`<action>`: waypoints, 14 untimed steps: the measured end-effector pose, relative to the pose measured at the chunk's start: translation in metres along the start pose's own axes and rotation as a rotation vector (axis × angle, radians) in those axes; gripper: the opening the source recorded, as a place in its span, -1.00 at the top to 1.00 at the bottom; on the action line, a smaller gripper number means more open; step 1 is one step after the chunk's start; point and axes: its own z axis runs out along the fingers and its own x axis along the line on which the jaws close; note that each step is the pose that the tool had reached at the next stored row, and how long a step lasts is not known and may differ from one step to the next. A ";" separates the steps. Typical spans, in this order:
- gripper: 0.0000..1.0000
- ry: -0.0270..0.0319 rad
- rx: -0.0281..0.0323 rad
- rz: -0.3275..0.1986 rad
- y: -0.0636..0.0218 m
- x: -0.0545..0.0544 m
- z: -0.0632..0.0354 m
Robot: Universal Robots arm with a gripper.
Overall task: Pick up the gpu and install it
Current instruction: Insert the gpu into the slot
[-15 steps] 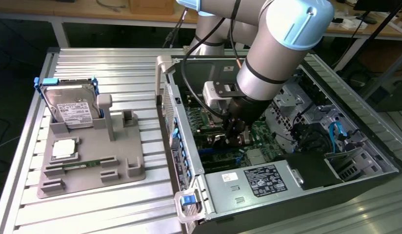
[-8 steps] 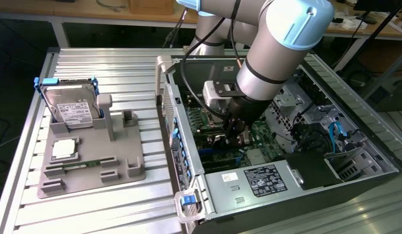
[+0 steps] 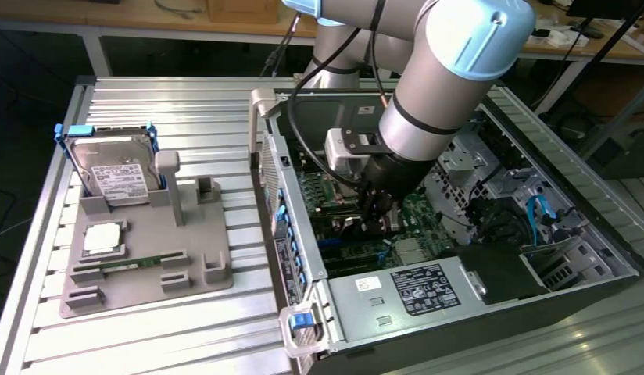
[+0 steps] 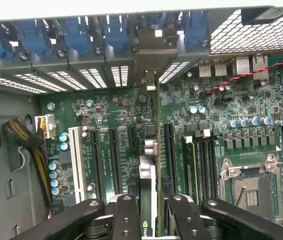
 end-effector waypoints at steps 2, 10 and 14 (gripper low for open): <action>0.47 0.0000 0.0000 0.000 0.0000 0.000 0.0000; 0.47 0.0001 0.0001 -0.005 0.0000 -0.001 0.0001; 0.47 0.0009 -0.0011 -0.022 0.0001 -0.001 0.0001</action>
